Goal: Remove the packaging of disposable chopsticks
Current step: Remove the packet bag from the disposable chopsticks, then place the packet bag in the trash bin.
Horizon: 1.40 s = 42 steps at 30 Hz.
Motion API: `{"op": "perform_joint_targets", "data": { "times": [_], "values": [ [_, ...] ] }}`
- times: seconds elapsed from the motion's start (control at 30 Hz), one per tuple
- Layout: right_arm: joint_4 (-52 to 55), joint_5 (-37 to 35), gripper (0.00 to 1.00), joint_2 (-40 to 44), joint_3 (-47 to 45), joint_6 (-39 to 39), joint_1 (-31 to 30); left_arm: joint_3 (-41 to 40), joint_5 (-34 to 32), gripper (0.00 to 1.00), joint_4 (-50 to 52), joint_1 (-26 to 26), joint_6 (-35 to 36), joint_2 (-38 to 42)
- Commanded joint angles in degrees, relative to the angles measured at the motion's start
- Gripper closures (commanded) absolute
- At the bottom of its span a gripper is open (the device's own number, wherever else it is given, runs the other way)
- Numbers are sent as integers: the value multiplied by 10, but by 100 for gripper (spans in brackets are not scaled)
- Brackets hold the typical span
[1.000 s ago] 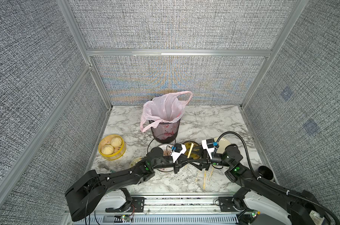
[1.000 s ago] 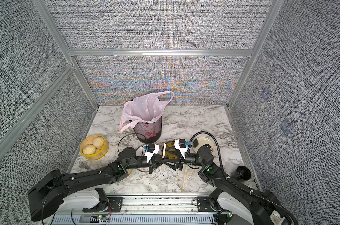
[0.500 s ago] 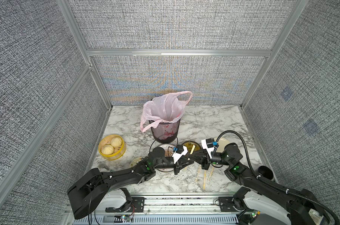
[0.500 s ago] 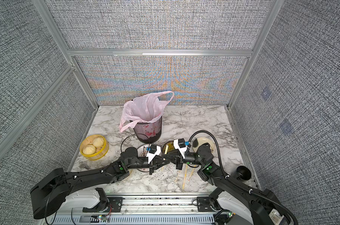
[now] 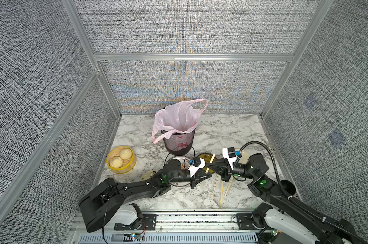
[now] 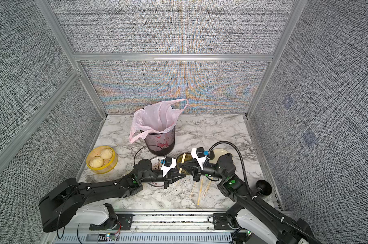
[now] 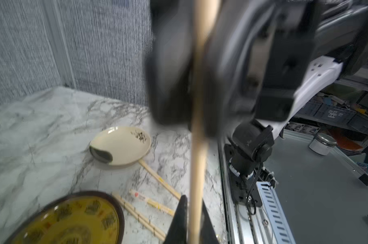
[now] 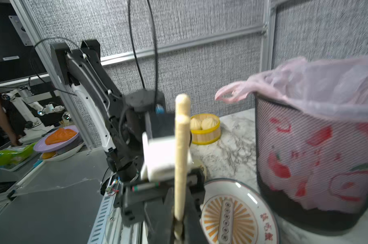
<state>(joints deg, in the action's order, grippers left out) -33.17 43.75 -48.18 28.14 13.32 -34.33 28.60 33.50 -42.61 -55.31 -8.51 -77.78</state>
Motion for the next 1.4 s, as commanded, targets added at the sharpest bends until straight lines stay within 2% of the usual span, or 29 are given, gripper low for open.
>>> {"op": "perform_joint_targets", "data": {
  "times": [0.0, 0.17, 0.27, 0.33, 0.47, 0.53, 0.63, 0.73, 0.83, 0.93, 1.0, 1.17, 1.3, 1.37],
  "values": [
    [-19, 1, 100, 8, 18, -2, 2, -1, 4, 90, 53, 1, 13, -5],
    [8, -4, 100, 22, 42, -3, 14, -11, -3, 94, 43, 1, 13, -13],
    [35, -40, 100, 39, 51, 3, 30, -14, -38, 96, 60, 1, 15, 4],
    [60, -68, 100, 56, 56, 15, 52, -6, -100, 100, 109, 2, 21, 37],
    [136, -143, 100, 93, 54, 15, 69, 36, -229, 100, 205, 5, 29, 136],
    [174, -178, 100, 102, 46, 15, 69, 82, -293, 100, 261, 5, 33, 179],
    [191, -196, 100, 109, 21, 17, 69, 182, -398, 100, 327, 9, 44, 195],
    [203, -249, 100, 126, -6, 20, 70, 306, -481, 100, 384, 29, 72, 145],
    [247, -287, 100, 133, -1, 18, 82, 440, -471, 100, 445, 85, 75, 53],
    [268, -282, 100, 117, 14, 24, 108, 561, -471, 100, 497, 123, 76, -50],
    [270, -264, 100, 98, 21, 37, 128, 619, -483, 100, 496, 137, 84, -107],
    [241, -188, 100, 52, 19, 68, 170, 713, -482, 100, 496, 161, 120, -227],
    [238, -176, 100, 60, 12, 74, 179, 760, -490, 100, 520, 182, 121, -294],
    [235, -173, 100, 63, 9, 76, 179, 761, -472, 100, 523, 204, 94, -305]
  ]
}}
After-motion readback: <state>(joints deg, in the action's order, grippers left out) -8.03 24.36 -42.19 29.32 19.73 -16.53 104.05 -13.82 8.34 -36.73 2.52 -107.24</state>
